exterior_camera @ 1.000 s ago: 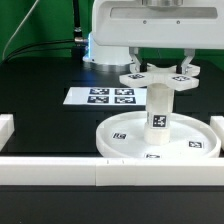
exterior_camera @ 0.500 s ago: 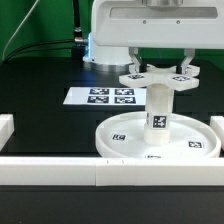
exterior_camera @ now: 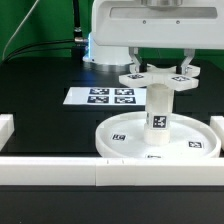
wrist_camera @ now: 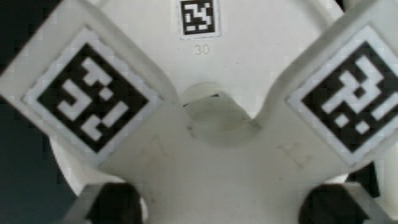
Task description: Assemble round table
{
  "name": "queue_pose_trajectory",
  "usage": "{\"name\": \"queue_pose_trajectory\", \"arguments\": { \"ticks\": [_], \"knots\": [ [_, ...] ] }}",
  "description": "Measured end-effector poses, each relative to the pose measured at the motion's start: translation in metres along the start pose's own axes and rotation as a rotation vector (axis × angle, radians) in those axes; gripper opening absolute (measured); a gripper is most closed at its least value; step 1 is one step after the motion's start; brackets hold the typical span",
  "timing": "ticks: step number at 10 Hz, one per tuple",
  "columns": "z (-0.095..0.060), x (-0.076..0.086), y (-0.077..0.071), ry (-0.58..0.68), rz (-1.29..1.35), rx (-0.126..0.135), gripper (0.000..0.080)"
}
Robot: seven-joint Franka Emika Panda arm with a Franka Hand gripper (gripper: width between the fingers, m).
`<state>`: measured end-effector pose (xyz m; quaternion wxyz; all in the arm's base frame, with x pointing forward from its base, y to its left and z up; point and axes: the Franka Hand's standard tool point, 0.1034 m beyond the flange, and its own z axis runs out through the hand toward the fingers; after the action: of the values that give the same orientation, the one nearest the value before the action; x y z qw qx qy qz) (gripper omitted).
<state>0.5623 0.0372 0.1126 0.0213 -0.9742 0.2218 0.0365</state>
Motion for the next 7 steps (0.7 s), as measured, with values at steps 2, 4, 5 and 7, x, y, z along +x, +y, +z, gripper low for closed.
{"name": "queue_pose_trajectory", "arguments": {
  "ticks": [2, 4, 5, 7],
  "knots": [
    [0.0003, -0.0006, -0.0018, 0.012, 0.214, 0.016, 0.0439],
    [0.0009, -0.0014, -0.0021, 0.023, 0.441, 0.035, 0.0439],
    [0.001, -0.0015, -0.0026, 0.032, 0.543, 0.047, 0.0439],
    [0.0013, -0.0019, -0.0026, 0.042, 0.772, 0.081, 0.0439]
  ]
}}
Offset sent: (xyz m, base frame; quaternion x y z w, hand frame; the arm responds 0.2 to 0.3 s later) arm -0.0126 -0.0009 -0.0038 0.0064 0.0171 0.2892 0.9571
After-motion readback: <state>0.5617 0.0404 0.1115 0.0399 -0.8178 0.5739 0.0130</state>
